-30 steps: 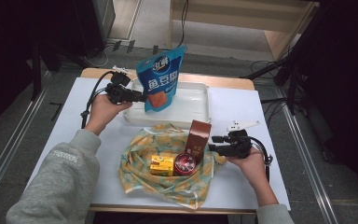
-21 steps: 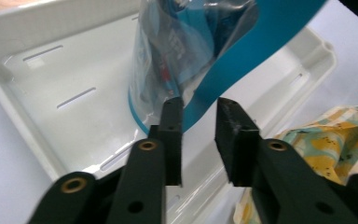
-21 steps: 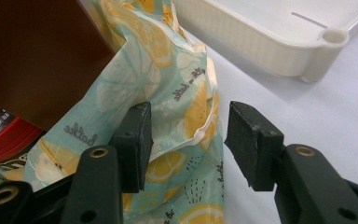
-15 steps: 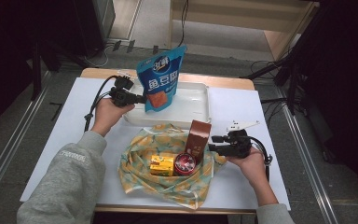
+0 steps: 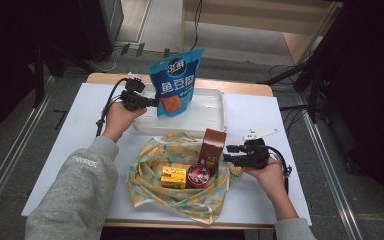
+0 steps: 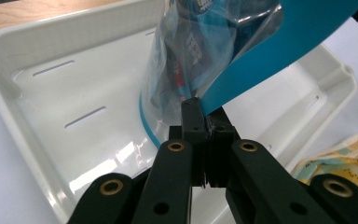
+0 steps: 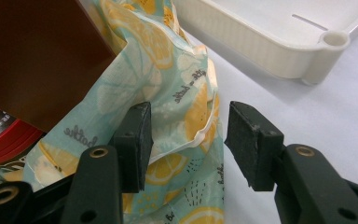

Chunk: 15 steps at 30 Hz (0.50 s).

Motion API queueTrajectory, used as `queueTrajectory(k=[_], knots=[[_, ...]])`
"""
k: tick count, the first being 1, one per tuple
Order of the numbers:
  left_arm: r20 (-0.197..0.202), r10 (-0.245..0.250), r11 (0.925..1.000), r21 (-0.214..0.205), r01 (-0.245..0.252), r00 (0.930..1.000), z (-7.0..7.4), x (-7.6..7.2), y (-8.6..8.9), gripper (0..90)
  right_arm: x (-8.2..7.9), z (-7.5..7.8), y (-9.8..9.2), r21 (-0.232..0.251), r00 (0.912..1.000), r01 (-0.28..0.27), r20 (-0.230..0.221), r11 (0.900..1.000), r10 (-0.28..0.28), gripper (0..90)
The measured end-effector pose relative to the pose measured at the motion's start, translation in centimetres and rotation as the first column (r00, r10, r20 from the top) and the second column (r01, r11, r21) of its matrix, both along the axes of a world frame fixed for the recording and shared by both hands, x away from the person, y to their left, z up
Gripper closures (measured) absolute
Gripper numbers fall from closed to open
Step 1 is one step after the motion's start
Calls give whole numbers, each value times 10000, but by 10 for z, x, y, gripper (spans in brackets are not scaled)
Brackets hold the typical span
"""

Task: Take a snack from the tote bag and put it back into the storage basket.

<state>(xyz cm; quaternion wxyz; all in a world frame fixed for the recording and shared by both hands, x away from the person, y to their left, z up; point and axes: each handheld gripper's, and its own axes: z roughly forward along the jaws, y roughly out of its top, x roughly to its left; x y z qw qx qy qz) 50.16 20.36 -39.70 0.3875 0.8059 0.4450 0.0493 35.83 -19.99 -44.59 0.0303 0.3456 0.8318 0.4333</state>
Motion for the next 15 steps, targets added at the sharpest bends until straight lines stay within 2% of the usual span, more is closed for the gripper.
queueTrajectory(k=[2, 5, 15], knots=[[-67, 9, 10000, -11, -9, 10000, 0, 4, 0, 900, 0, 0, 0, -10, 10000, -12, 7, 10000, 12, 514], [-34, 34, 9996, 270, -33, 10000, 3, 9, -5, 900, 0, 0, 0, 4, 10000, -36, 16, 10000, 36, 514], [-109, 32, 10000, 55, -31, 9999, 2, 24, -15, 899, 0, 0, 0, 1, 10000, -24, -7, 10000, 24, 514]])
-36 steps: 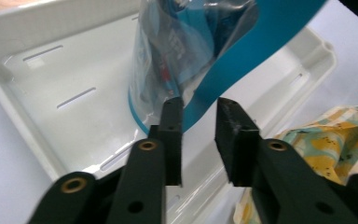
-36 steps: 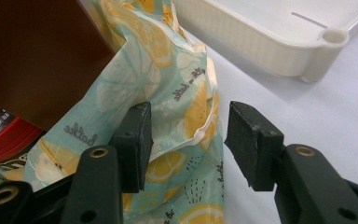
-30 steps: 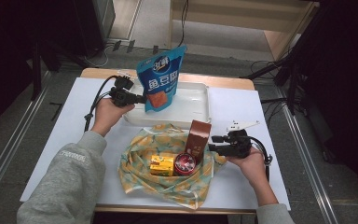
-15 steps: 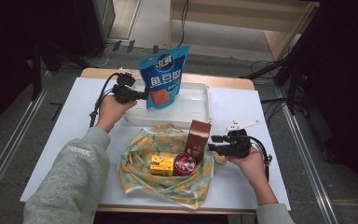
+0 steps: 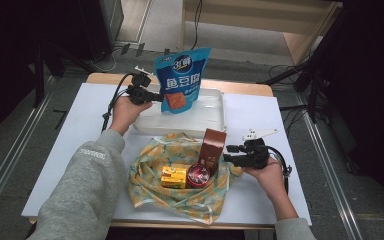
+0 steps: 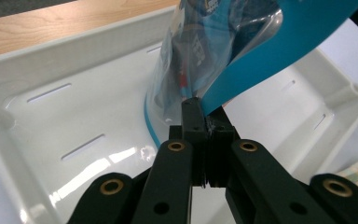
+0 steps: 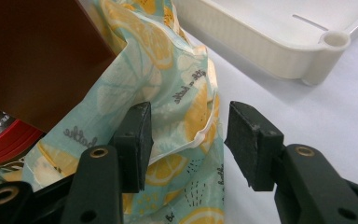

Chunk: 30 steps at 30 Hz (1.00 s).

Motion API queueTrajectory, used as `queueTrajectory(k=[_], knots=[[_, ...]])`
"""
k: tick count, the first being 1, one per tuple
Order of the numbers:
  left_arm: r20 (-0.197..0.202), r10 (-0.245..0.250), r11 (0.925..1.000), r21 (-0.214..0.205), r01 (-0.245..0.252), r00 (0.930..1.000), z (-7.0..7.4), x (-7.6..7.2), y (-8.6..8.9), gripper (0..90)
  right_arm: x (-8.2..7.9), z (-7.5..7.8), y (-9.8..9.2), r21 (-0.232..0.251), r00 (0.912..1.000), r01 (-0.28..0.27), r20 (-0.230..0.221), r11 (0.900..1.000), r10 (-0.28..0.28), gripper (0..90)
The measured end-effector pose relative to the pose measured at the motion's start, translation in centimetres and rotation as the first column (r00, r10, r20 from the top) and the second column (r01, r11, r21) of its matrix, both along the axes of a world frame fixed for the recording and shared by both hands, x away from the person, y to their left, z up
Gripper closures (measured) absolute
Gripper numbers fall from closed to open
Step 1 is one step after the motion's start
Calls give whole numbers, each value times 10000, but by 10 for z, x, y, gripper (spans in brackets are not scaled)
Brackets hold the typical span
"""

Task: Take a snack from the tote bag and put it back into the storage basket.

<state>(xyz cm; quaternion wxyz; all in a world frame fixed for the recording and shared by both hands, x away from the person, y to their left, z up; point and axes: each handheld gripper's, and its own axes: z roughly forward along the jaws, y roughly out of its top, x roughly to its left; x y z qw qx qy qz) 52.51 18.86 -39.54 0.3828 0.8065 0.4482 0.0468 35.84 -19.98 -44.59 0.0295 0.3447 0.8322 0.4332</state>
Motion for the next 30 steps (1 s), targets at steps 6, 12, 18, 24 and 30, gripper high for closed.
queueTrajectory(k=[6, 12, 18, 24, 30], knots=[[-82, 275, 9987, -433, -278, 9996, -4, 8, 5, 892, -1, 0, 0, -2, 10000, -2, 11, 10000, 2, 514], [-45, 306, 9995, -76, -306, 9995, 3, 15, 2, 881, -1, -1, 0, 9, 10000, -24, 19, 10000, 24, 514], [-221, 521, 9984, -186, -525, 9984, 0, 19, 8, 818, -3, 0, -2, 26, 10000, -9, 63, 10000, 8, 514], [-105, 151, 9997, -175, -152, 9998, 6, 11, 11, 736, -6, -1, -6, 79, 9999, 97, 49, 9999, -97, 513], [-440, -129, 9995, -286, 116, 9989, 8, -1, 15, 652, -7, 0, -7, 106, 9998, 177, 58, 9998, -178, 513]])
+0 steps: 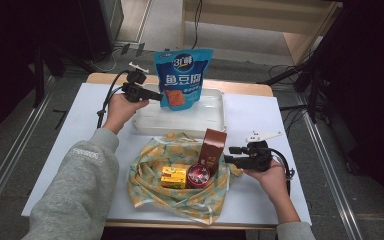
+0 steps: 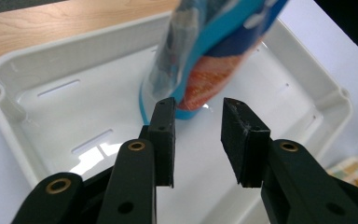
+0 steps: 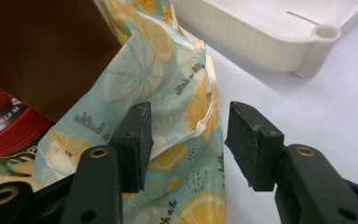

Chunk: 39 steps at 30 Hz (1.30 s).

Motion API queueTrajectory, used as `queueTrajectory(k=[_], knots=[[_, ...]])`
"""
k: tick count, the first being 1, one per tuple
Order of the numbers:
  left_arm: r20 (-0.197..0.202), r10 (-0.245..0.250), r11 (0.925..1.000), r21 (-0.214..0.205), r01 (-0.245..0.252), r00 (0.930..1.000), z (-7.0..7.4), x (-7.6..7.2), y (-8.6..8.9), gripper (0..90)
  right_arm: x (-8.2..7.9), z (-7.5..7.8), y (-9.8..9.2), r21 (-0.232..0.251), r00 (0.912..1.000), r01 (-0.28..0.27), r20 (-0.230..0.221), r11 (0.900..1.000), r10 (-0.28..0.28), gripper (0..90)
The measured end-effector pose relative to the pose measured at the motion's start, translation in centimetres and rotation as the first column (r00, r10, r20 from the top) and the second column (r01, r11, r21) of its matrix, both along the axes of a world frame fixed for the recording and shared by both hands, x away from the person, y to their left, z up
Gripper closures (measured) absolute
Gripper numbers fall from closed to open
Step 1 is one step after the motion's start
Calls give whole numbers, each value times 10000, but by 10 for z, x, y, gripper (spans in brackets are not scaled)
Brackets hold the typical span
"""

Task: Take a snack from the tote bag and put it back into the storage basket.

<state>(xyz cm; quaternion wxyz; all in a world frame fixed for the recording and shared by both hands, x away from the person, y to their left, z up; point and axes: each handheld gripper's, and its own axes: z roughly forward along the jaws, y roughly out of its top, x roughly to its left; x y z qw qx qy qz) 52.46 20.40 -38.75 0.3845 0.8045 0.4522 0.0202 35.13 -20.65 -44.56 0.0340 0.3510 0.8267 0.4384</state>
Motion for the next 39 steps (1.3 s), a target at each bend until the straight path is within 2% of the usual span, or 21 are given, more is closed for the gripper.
queueTrajectory(k=[4, 7, 13, 17, 22, 25, 28, 29, 31, 34, 39], knots=[[-177, -311, 9994, 158, 314, 9994, 0, -9, 1, 620, 0, 0, 0, -59, 10000, -16, -40, 10000, 16, 512], [-116, -447, 9988, 213, 449, 9989, 1, -17, 3, 584, 0, 0, 1, -33, 10000, -5, -22, 10000, 5, 512], [-239, -847, 9963, 142, 850, 9961, 1, -32, 4, 547, 0, 2, 1, 6, 10000, -17, -46, 10000, 17, 512], [-134, -973, 9952, -103, 971, 9952, 5, -39, 5, 527, -1, 4, 1, 46, 10000, -56, 47, 10000, 56, 513], [-195, -1165, 9931, -153, 1162, 9930, 6, -49, 4, 507, -1, 6, -1, 119, 9999, -6, 118, 9999, 4, 506], [-218, -1277, 9918, -26, 1277, 9916, 5, -54, 4, 488, 0, 6, -1, 188, 10000, 62, 49, 9998, -63, 489], [128, -1406, 9900, 131, 1404, 9900, 9, -64, 6, 465, 0, 8, -1, 307, 9999, 158, -50, 9994, -156, 483], [160, -1475, 9891, 4, 1475, 9889, 10, -67, 6, 458, 0, 8, -2, 326, 9999, 162, -52, 9993, -160, 482], [11, -1619, 9866, -209, 1619, 9868, 10, -71, 7, 435, 0, 9, -1, 339, 9999, 152, -24, 9993, -151, 480], [-13, -1792, 9838, 92, 1792, 9838, 9, -80, 6, 429, 0, 10, -1, 327, 10000, 56, 42, 9994, -57, 480], [120, -1847, 9828, -10, 1847, 9827, 8, -93, 10, 429, 0, 14, 0, 288, 10000, -8, 81, 9996, 6, 479]])
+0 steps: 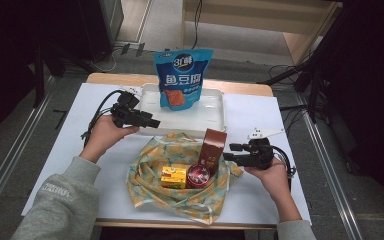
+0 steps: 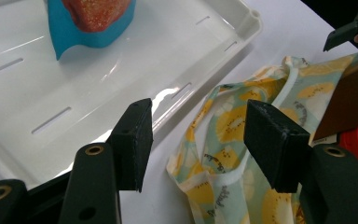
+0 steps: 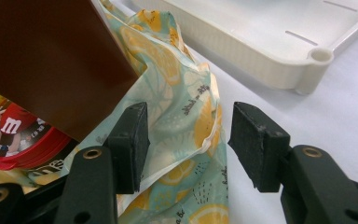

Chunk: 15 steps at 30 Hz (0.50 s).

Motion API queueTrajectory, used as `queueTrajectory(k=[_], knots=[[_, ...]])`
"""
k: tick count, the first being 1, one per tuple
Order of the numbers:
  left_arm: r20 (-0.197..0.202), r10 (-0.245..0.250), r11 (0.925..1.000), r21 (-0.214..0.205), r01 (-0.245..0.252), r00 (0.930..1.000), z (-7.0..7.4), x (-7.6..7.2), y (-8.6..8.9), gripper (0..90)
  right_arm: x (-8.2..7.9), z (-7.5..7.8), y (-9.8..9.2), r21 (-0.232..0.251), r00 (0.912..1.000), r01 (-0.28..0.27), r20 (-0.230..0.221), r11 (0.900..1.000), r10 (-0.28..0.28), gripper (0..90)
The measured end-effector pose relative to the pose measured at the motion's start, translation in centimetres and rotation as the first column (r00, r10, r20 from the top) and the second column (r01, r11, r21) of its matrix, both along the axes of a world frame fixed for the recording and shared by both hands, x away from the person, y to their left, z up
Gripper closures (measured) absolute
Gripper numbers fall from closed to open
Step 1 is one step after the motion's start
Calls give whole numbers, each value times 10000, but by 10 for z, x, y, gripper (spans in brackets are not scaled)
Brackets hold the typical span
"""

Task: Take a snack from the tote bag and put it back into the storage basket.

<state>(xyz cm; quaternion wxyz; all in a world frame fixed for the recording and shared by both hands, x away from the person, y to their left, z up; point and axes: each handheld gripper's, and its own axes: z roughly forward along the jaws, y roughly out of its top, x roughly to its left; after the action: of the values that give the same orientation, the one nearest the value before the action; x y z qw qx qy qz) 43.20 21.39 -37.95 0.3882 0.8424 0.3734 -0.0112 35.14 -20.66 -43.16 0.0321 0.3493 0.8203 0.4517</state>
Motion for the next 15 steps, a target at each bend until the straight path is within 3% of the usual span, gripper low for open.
queueTrajectory(k=[8, 11, 15], knots=[[18, 61, 10000, -32, -61, 10000, -7, -13, 7, 429, -2, 9, 0, -24, 10000, 57, -54, 10000, -57, 477], [20, 166, 9993, -322, -165, 9999, -8, -17, 11, 430, -5, 14, 0, -95, 10000, 42, 38, 9999, -42, 478], [70, 249, 9994, -224, -247, 9997, -9, -26, 12, 431, -7, 21, -1, -116, 9999, -105, 120, 9999, 106, 479]])
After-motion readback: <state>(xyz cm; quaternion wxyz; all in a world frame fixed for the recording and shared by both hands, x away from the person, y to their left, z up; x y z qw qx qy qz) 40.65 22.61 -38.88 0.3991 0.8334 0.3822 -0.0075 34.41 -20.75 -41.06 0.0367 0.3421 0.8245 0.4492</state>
